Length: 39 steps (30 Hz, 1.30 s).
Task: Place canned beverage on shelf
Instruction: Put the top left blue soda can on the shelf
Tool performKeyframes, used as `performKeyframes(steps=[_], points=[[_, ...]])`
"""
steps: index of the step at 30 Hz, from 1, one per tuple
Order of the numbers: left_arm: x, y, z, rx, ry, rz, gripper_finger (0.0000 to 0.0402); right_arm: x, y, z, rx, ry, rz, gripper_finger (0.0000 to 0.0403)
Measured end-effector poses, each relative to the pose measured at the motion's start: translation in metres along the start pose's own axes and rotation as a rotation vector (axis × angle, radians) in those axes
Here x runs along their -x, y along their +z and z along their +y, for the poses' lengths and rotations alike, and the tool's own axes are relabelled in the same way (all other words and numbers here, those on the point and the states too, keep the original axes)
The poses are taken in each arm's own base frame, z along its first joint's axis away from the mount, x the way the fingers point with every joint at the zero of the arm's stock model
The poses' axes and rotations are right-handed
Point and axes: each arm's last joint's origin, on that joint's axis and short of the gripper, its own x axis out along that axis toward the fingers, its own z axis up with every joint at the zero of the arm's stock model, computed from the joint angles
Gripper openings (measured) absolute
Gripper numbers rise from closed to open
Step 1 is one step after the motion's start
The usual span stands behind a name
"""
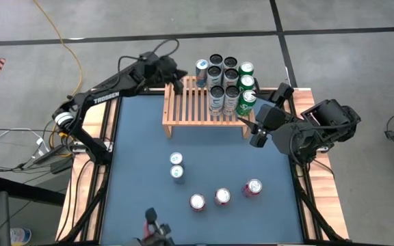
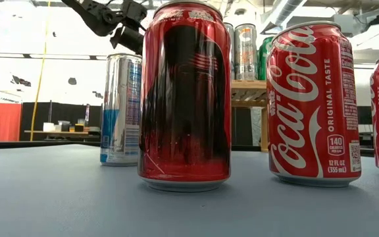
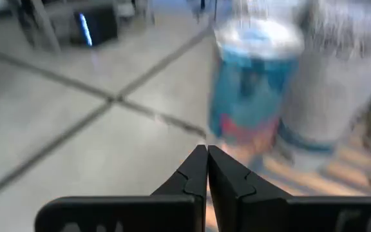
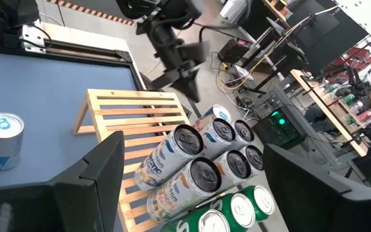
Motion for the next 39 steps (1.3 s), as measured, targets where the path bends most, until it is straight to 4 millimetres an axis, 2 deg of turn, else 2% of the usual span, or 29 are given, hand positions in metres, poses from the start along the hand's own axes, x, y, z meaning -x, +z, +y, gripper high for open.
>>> performKeyframes(steps=[4, 8, 15, 18, 22, 31, 39], points=[[-0.007, 0.004, 0.015, -0.017, -0.002, -0.134, 0.0000, 0.000, 0.000, 0.000, 0.000, 0.000, 0.000, 0.0314], [-0.023, -0.003, 0.025, -0.015, -0.001, -0.140, 0.0000, 0.000, 0.000, 0.000, 0.001, 0.015, 0.003, 0.0314], [-0.048, 0.001, 0.033, -0.025, -0.063, -0.142, 0.0000, -0.001, 0.000, 0.000, 0.002, 0.023, 0.006, 0.0314], [-0.047, 0.008, 0.035, -0.049, -0.069, -0.167, 0.0000, -0.001, 0.000, 0.000, 0.002, 0.023, 0.006, 0.0314], [-0.049, 0.001, 0.035, -0.051, -0.114, -0.117, 0.0000, 0.000, 0.000, 0.001, 0.002, 0.026, 0.004, 0.0314], [-0.049, -0.002, 0.028, -0.030, -0.243, -0.092, 0.0000, 0.000, 0.000, 0.000, -0.008, 0.024, 0.006, 0.0314], [-0.030, -0.001, 0.022, -0.017, -0.270, 0.063, 0.0000, 0.000, 0.000, 0.001, -0.034, 0.041, 0.007, 0.0314]])
